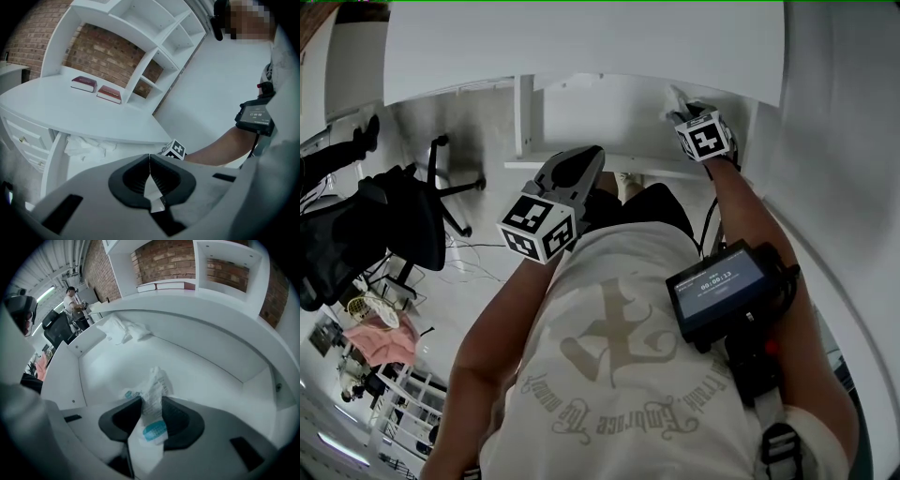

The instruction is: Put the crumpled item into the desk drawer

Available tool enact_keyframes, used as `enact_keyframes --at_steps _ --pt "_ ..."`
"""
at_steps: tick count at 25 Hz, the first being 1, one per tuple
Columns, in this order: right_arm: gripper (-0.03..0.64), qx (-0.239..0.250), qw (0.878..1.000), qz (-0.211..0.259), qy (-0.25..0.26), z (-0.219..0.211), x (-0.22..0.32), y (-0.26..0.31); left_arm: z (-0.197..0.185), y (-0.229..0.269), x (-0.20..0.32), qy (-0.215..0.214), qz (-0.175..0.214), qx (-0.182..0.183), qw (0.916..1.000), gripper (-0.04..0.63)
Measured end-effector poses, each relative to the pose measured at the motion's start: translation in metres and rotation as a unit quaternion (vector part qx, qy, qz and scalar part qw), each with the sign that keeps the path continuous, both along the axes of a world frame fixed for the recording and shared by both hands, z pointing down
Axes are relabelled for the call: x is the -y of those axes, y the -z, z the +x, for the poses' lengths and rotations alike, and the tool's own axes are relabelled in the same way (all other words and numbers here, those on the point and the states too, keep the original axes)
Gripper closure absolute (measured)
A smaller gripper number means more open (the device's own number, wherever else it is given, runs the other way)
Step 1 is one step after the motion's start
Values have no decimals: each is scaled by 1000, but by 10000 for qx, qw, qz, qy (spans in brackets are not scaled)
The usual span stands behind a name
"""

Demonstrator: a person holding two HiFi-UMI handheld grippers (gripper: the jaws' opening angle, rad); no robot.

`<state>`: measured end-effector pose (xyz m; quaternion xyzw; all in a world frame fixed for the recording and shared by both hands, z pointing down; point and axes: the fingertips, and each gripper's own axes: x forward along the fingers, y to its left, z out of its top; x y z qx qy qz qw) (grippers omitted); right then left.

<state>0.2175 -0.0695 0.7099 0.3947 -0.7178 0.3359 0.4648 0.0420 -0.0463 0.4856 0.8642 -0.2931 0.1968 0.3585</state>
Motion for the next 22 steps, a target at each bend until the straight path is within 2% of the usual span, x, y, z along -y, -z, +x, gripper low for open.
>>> enact_keyframes --at_steps 10,22 --pt "439 138 9999 -3 -81 2 -2 -4 12 -6 -13 -310 -8 44 9995 574" --pt "420 255 9993 185 -183 3 0 -5 14 -10 -7 -393 143 100 9991 574"
